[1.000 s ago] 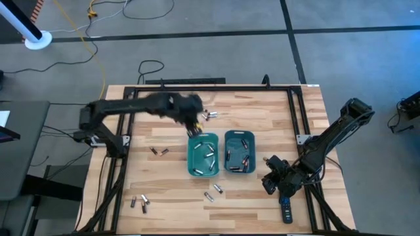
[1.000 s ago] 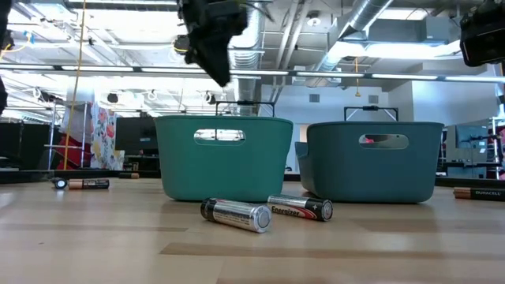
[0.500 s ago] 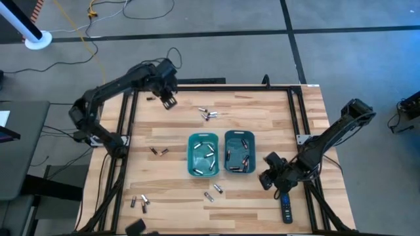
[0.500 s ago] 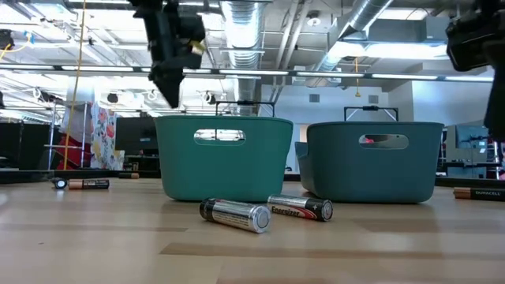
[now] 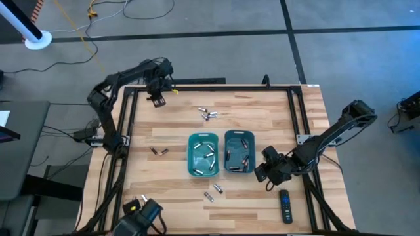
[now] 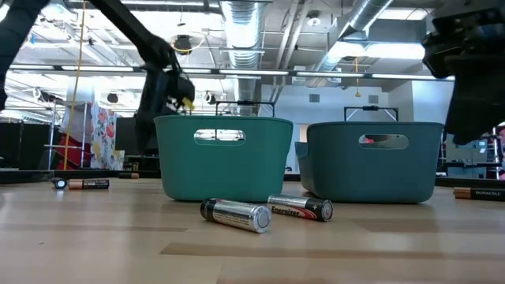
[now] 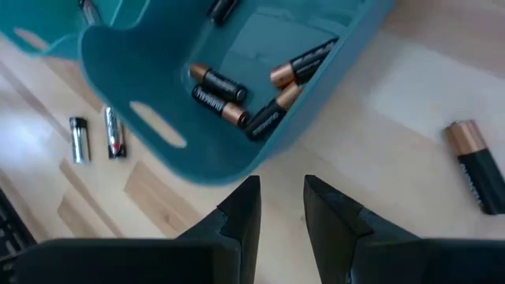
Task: Sort batteries
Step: Put the black battery into the blue bin
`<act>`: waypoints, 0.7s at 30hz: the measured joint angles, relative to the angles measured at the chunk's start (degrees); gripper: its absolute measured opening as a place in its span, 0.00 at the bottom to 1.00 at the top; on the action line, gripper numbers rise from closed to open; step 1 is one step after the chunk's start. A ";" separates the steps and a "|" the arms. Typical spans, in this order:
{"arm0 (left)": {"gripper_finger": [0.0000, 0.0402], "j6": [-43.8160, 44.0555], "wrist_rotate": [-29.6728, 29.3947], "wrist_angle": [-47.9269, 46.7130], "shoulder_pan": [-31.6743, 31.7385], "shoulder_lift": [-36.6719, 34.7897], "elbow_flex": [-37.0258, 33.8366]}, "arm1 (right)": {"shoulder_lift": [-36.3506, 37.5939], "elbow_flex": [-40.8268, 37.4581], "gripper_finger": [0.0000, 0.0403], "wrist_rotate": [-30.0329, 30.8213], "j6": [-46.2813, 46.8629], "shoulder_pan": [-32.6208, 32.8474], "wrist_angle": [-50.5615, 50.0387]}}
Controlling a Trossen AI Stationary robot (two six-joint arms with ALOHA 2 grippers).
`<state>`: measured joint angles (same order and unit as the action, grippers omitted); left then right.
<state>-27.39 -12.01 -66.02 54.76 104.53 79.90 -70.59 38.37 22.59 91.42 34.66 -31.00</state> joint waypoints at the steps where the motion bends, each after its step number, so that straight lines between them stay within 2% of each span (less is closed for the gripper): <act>1: 0.24 -1.59 -1.77 0.00 0.35 1.09 0.00 | 0.00 0.00 0.29 -0.02 -0.09 -0.38 0.00; 6: 0.24 -9.51 -9.73 1.21 1.42 4.94 0.00 | 0.00 0.00 0.29 -0.02 -0.64 -1.58 -0.11; 16: 0.24 -15.82 -10.19 5.05 2.36 7.14 0.02 | 0.00 0.00 0.29 -0.02 -1.47 -2.19 0.02; 21: 0.24 -14.20 -10.35 5.41 2.51 7.81 0.13 | 0.00 0.00 0.29 -0.02 -1.47 -2.19 0.18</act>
<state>-41.59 -22.36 -60.62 57.28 112.35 80.03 -70.59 38.37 22.57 89.95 32.47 -30.83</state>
